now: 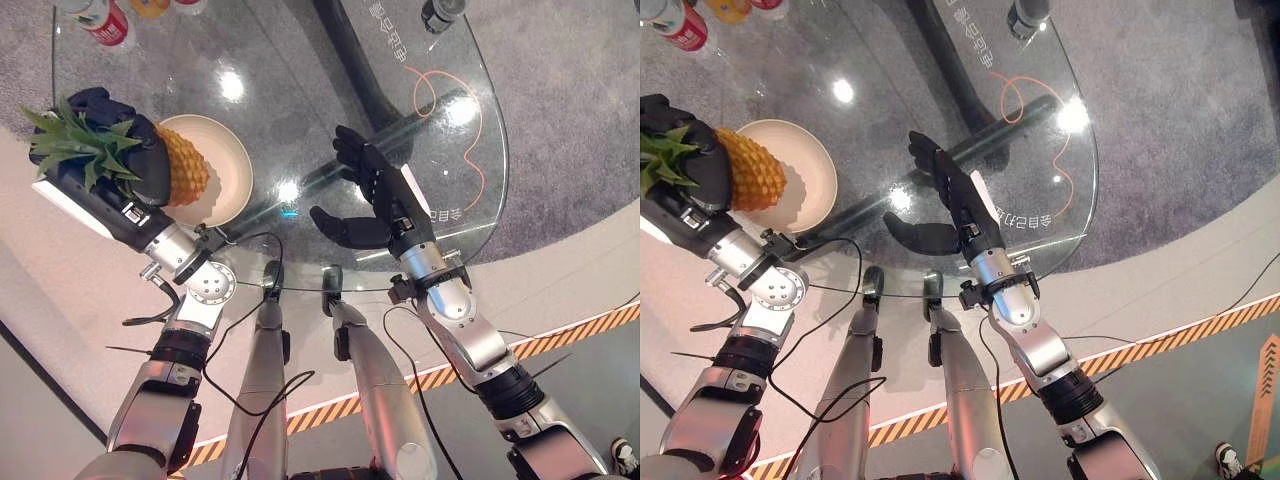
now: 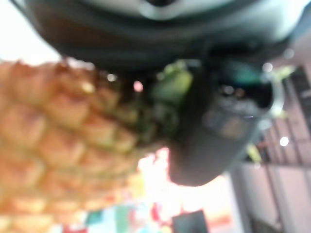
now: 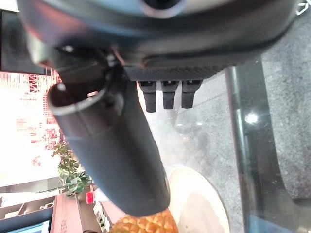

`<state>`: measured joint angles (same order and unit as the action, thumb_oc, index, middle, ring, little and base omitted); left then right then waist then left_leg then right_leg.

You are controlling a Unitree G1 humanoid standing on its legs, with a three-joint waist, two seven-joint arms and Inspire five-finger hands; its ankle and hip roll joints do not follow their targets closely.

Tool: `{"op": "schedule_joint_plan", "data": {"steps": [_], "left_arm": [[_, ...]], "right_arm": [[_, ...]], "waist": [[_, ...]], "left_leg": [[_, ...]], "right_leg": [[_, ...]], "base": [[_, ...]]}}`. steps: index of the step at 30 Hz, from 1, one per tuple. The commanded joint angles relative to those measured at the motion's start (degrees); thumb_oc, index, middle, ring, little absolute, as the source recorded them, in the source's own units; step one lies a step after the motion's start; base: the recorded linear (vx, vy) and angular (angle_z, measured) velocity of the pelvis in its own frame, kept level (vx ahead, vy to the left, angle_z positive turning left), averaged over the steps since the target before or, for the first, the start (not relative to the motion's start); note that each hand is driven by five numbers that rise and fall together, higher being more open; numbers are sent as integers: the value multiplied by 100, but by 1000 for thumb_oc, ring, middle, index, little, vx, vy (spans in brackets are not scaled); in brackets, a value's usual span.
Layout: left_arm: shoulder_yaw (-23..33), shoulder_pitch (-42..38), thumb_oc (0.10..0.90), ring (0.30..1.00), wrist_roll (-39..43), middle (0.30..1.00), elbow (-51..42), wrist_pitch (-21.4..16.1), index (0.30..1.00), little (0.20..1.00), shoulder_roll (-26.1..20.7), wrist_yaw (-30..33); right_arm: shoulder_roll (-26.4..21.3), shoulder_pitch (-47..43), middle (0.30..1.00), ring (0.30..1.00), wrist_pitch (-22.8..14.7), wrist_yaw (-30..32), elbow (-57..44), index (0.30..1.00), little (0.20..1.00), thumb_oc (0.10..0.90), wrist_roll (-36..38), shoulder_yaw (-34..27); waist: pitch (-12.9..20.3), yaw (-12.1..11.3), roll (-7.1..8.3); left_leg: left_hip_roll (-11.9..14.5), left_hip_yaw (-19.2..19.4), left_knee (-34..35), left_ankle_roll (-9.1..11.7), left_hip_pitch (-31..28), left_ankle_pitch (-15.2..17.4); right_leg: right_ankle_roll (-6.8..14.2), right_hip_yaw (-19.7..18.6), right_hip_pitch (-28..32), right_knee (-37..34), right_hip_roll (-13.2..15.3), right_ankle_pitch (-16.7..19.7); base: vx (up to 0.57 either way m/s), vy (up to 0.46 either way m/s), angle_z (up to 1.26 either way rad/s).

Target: Pick up the fruit to the plate

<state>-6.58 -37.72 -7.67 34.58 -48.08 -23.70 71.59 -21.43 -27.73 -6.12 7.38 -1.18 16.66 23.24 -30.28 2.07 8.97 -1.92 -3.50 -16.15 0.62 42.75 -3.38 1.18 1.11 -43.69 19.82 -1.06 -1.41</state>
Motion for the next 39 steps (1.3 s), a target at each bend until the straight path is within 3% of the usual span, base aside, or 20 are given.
{"op": "schedule_joint_plan", "data": {"steps": [1,9,20,22,24,25,26,27,39], "left_arm": [[20,-583,100,300,-469,300,-394,-486,300,200,-481,619],[-142,-864,100,300,-201,300,21,-347,300,200,-598,699],[-238,-1047,100,300,158,300,510,-345,300,200,-586,656],[-257,-1087,237,418,239,418,575,-335,418,337,-611,647],[-282,-1126,314,484,295,484,648,-326,484,414,-639,611],[-287,-1130,424,578,305,578,667,-330,578,524,-641,604],[-297,-1131,649,771,329,771,684,-340,771,749,-639,590],[-305,-1130,800,900,361,900,696,-350,900,900,-635,580],[-255,-1089,800,900,469,900,733,-369,900,900,-588,539]], "right_arm": [[-200,-61,900,900,-412,-81,-655,900,900,800,251,-107],[-238,-189,900,900,-423,-82,-525,900,900,800,269,-41],[-203,-384,900,900,-563,-47,-242,900,900,800,293,101],[-236,-412,900,900,-607,-47,-202,900,900,800,335,131],[-283,-427,900,900,-625,-78,-189,900,900,800,382,131],[-289,-427,900,900,-626,-88,-187,900,900,800,390,126],[-297,-418,900,900,-619,-94,-202,900,900,800,387,117],[-294,-410,900,900,-614,-88,-210,900,900,800,371,114],[-264,-374,900,900,-589,-91,-226,900,900,800,316,80]], "waist": [[48,11,58],[48,89,1],[48,139,47],[48,147,48],[48,159,37],[48,161,34],[48,163,26],[48,163,17],[48,134,-47]], "left_leg": [[-148,45,-372,-62,171,384],[-188,78,-381,-62,376,362],[-195,93,-391,-54,523,355],[-193,98,-404,-47,546,344],[-198,90,-381,-32,542,318],[-201,87,-371,-31,534,314],[-206,82,-358,-28,529,309],[-211,79,-347,-25,525,304],[-236,25,-330,1,529,252]], "right_leg": [[134,297,-22,-60,10,263],[141,218,-284,-84,11,343],[148,220,-460,-121,-13,427],[142,222,-477,-123,-12,439],[141,217,-478,-138,-11,455],[140,215,-475,-143,-11,458],[138,212,-475,-152,-6,456],[137,210,-475,-158,-5,455],[108,261,-503,-114,10,429]], "base": [[-20,66,-8],[-9,47,-2],[-1,2,0],[-1,3,-2],[0,4,-2],[0,0,0],[0,0,0],[0,0,0],[0,0,0]]}}
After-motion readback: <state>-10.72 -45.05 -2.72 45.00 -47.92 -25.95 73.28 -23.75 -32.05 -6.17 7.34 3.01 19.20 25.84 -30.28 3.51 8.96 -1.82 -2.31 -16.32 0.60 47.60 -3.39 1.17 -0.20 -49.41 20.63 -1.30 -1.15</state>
